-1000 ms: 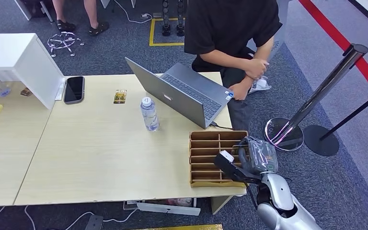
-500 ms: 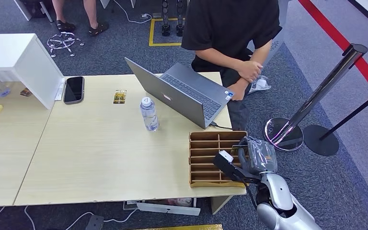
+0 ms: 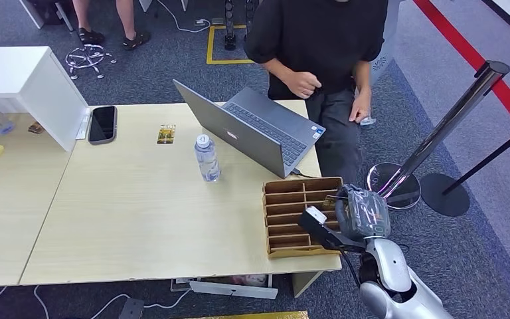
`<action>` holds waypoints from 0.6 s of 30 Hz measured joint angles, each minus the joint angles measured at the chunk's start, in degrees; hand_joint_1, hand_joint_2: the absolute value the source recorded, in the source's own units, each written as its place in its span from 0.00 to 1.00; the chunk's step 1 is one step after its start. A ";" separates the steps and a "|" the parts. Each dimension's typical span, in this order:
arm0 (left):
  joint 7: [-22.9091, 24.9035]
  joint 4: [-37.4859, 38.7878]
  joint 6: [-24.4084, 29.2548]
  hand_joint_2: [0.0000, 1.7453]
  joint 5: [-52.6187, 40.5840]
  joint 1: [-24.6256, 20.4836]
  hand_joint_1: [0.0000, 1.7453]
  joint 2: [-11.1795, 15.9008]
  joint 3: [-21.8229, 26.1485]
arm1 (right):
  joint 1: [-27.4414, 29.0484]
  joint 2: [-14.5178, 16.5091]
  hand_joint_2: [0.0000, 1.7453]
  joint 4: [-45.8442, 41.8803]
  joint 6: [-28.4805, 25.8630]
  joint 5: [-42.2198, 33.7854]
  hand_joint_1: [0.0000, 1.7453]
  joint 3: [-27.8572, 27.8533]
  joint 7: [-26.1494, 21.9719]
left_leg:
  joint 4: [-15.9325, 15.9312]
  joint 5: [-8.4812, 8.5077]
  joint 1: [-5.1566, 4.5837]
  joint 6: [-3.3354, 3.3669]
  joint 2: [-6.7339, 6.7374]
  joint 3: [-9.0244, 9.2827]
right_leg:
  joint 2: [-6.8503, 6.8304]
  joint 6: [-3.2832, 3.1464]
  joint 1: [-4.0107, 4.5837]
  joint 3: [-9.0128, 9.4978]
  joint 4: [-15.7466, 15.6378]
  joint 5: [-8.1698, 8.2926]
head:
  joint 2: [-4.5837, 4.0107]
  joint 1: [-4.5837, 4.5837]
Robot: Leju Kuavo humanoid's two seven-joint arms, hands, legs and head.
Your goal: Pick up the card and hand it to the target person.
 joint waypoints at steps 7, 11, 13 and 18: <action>-0.15 0.00 0.00 0.00 0.00 0.01 0.00 0.00 0.00 | -0.11 -2.17 1.00 -4.83 2.49 2.20 0.80 -1.62 1.07 | 0.00 0.00 0.00 0.00 0.00 -0.01 | 0.00 0.00 0.00 0.00 0.00 0.00 | 0.00 0.00; -0.19 0.00 0.00 0.00 0.00 0.00 0.00 0.00 0.00 | -0.32 -3.27 1.00 -7.45 3.26 2.77 0.80 -2.62 1.43 | 0.00 0.00 0.00 0.00 0.00 0.00 | 0.00 0.00 0.00 0.00 0.00 0.00 | 0.00 0.00; -0.19 0.00 -0.02 0.00 -0.02 -0.02 0.00 0.00 0.00 | -0.48 -3.76 1.00 -8.78 3.45 2.90 0.80 -3.09 1.51 | 0.00 0.00 0.00 0.00 0.00 0.00 | 0.00 0.00 0.00 0.00 0.00 0.00 | 0.00 0.00; -0.17 0.00 -0.09 0.00 -0.26 -0.10 0.00 0.00 0.00 | -1.17 -4.68 1.00 -11.13 3.74 2.92 0.81 -4.25 1.79 | 0.00 0.00 0.00 0.00 0.00 0.00 | 0.00 0.00 0.00 0.00 0.00 0.00 | 0.00 0.00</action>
